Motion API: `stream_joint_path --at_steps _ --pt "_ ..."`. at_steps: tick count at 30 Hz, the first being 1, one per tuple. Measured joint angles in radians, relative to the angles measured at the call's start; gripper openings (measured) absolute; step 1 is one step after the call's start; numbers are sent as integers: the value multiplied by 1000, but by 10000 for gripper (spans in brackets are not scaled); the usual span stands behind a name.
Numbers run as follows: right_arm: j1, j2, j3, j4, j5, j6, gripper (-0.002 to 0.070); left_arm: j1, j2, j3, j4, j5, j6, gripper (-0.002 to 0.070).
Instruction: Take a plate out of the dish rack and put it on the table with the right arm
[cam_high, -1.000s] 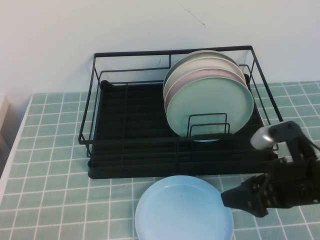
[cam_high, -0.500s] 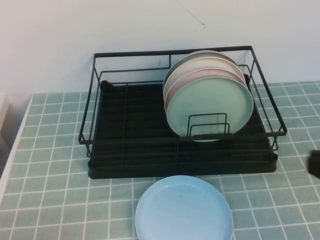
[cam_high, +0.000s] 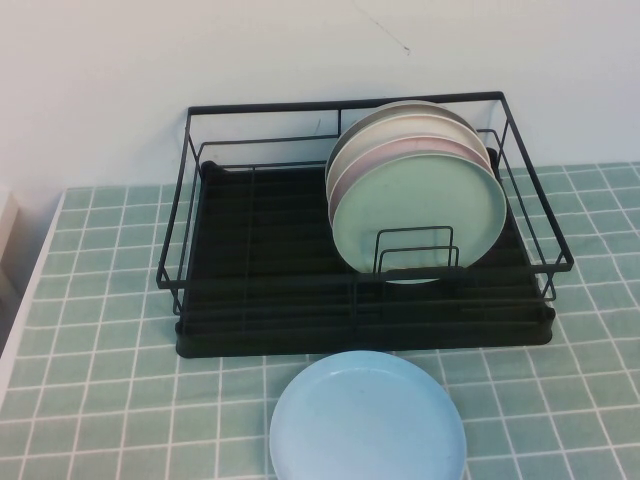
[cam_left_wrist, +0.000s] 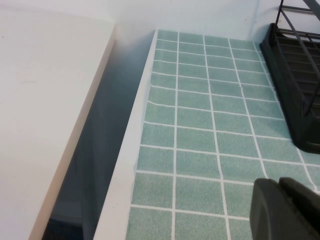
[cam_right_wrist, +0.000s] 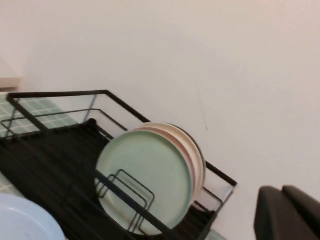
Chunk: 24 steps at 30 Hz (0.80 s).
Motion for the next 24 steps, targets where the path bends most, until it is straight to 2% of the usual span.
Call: stream_joint_path --at_steps 1,3,5,6,10,12,24 --pt "0 -16 35 -30 -35 48 0 0 0 0 0 0 0 -3" --pt "-29 -65 136 -167 -83 288 0 0 0 0 0 0 0 -3" --pt "-102 -100 225 -269 -60 506 -1 0 0 0 0 0 0 -3" --pt "-142 -113 258 -295 -49 553 -1 0 0 0 0 0 0 -3" --pt "-338 -170 391 -337 -70 594 -1 0 0 0 0 0 0 -3" --pt "-388 -176 449 -342 -106 604 -1 0 0 0 0 0 0 -3" --pt "-367 -178 495 -419 -49 819 -1 0 0 0 0 0 0 -3"
